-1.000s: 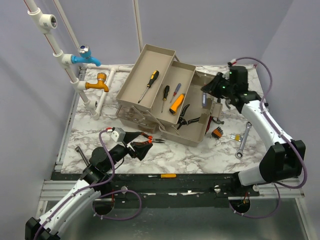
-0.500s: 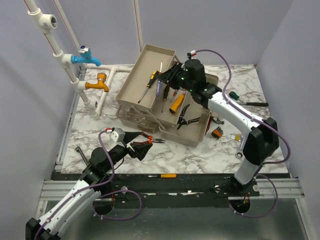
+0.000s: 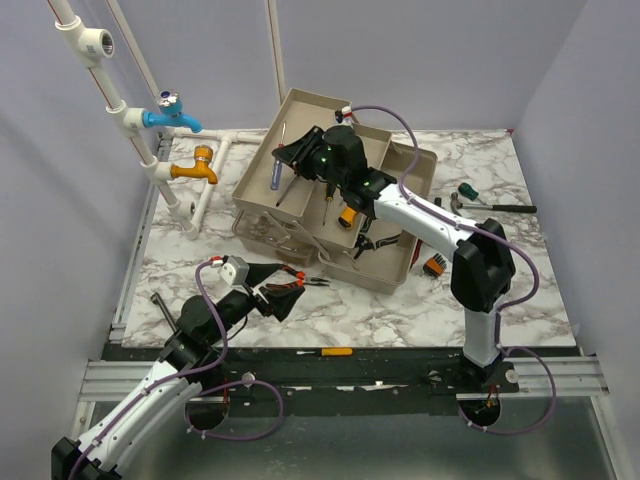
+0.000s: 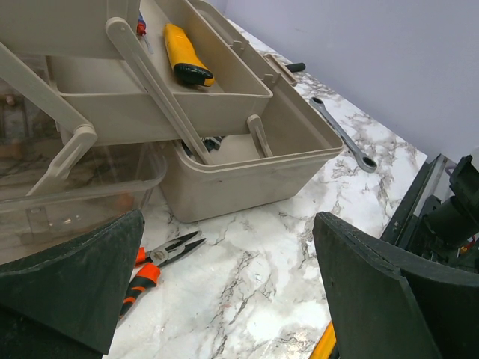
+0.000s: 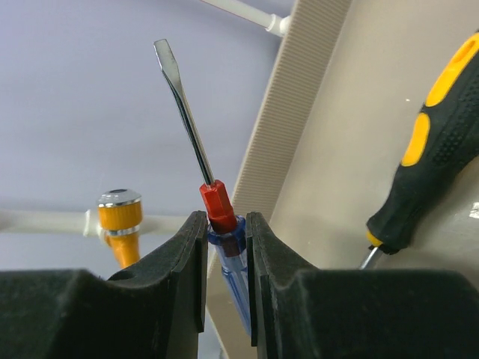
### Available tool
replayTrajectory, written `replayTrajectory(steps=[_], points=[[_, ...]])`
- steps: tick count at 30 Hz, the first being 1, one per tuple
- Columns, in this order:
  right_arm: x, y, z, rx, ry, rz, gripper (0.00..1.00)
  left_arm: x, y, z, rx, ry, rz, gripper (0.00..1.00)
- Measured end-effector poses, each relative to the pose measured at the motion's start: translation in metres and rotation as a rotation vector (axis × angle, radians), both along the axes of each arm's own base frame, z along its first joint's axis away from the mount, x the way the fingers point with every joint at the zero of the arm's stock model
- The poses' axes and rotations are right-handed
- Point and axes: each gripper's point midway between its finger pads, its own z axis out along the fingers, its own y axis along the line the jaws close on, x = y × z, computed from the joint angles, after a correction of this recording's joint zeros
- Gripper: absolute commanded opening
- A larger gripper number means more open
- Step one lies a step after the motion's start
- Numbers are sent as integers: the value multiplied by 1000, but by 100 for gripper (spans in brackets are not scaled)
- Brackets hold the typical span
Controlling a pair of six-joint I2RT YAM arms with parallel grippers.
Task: Pack the tool kit
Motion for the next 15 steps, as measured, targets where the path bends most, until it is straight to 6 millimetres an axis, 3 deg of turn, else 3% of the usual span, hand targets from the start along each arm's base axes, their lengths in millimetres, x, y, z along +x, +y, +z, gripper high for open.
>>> replayTrajectory(steps=[1, 3, 7, 15], points=[[1, 1, -3, -4, 2, -1, 12, 0, 0, 0, 0, 0, 0, 99], [4, 2, -12, -18, 9, -6, 33, 0, 0, 0, 0, 1, 0, 99], [9, 4, -22, -45, 8, -13, 66, 0, 0, -1, 2, 2, 0, 99], [15, -3, -9, -70, -51, -45, 68, 0, 0, -1, 3, 4, 0, 99]])
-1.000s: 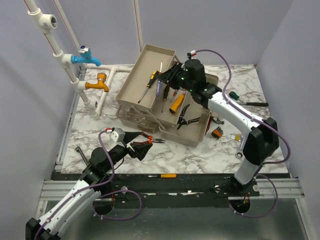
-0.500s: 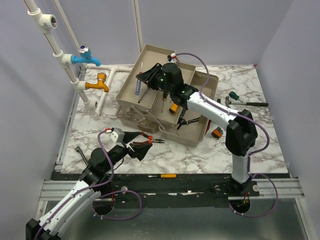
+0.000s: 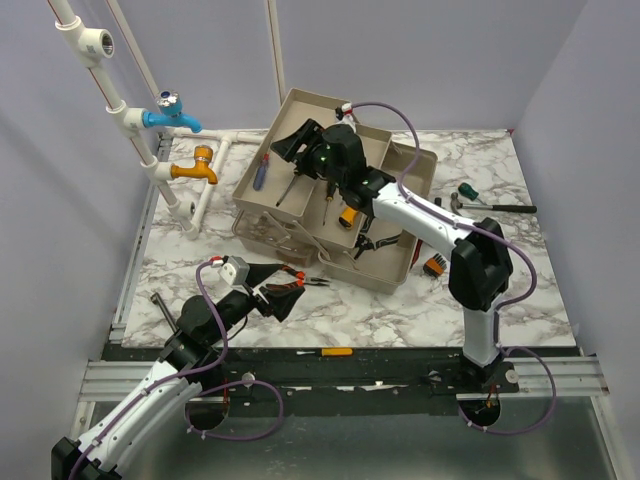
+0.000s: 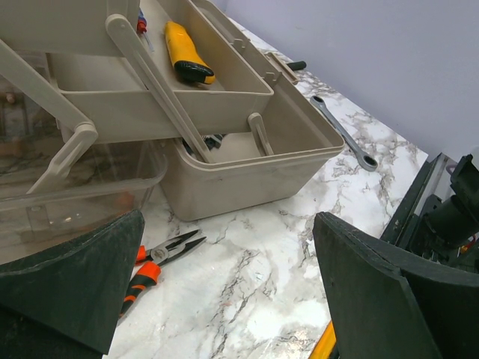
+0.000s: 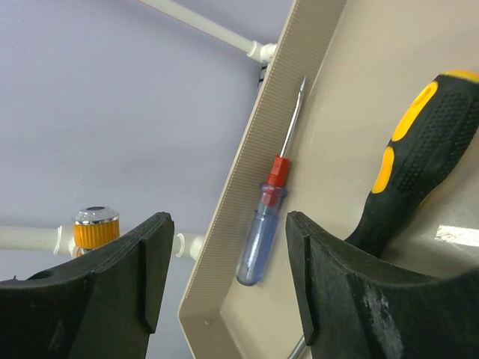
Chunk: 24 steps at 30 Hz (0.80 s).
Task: Pack the tool kit
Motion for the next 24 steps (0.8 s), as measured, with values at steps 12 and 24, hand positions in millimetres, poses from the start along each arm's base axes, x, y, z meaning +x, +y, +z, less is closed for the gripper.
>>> replayTrajectory(steps=[12, 24], points=[[-29, -53, 59, -108, -204, -52, 74, 0, 0, -1, 4, -1, 1, 99], [-60, -164, 58, -369, -287, -288, 77, 1, 0, -2, 10, 1, 1, 99]])
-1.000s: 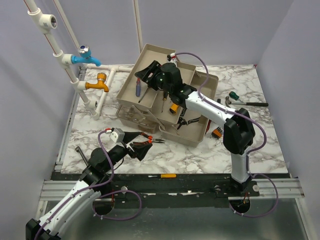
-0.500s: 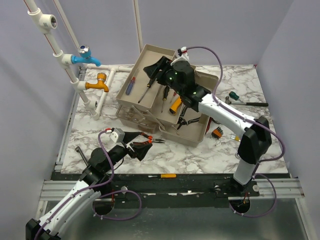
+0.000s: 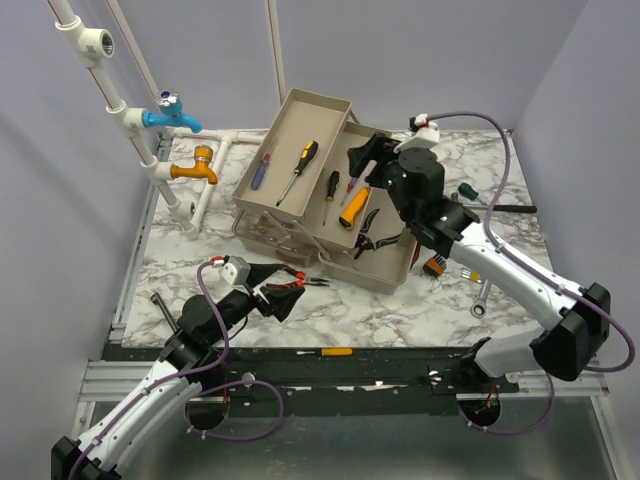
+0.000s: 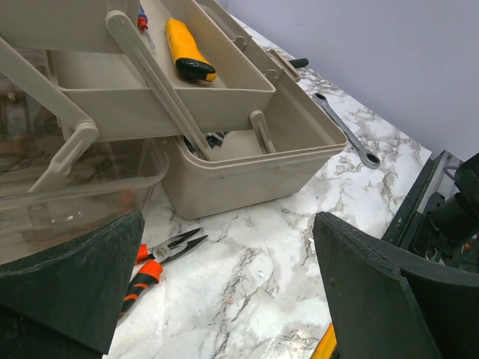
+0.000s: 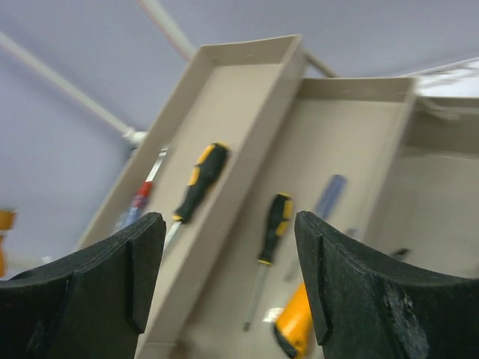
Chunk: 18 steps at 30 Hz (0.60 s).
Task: Pack the tool kit
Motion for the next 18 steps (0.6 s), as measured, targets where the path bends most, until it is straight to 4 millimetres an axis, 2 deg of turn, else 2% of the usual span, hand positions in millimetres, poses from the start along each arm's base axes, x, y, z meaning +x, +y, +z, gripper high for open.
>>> replayTrajectory(steps=[3, 6, 9, 12, 14, 18], points=[[-5, -42, -6, -69, 20, -106, 77, 0, 0, 0, 0, 0, 0, 99], [-8, -91, -11, -127, 51, -223, 77, 0, 0, 0, 1, -1, 0, 99], [-12, -155, -22, -167, 97, -358, 77, 0, 0, 0, 2, -2, 0, 99], [-20, -210, -36, -190, 145, -482, 77, 0, 0, 0, 2, -2, 0, 99], [-27, -233, -48, -205, 181, -536, 77, 0, 0, 0, 3, 0, 0, 99], [-35, -257, -84, -224, 267, -597, 75, 0, 0, -1, 4, 2, -1, 99]])
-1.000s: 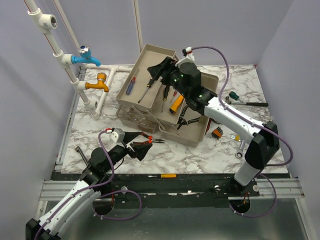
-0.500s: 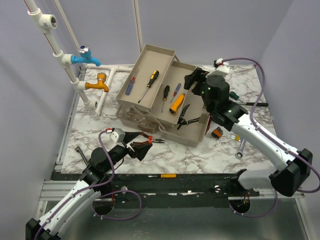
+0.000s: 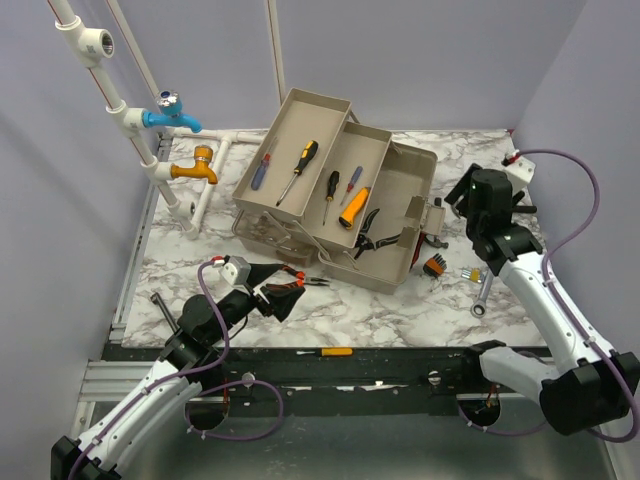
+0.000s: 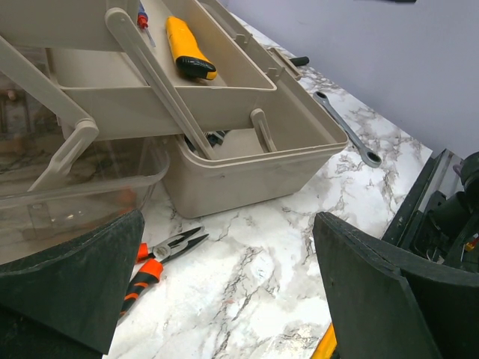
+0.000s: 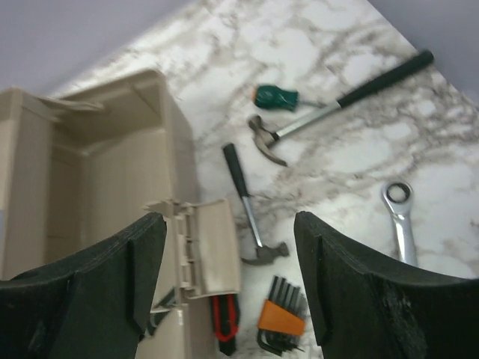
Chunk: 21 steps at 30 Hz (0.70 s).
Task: Pack the tool kit
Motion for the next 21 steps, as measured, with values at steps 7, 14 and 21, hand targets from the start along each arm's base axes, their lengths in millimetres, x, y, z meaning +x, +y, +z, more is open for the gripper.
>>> replayTrajectory(steps=[7, 14, 21], points=[[-13, -34, -83, 59, 201, -115, 70, -2, -7, -7, 19, 25, -37, 99], [-31, -29, -119, 126, 339, -144, 65, -24, -38, -6, 76, 77, -161, 99], [-75, -23, -155, 263, 419, -225, 69, -33, -54, 31, 58, 4, -218, 99]])
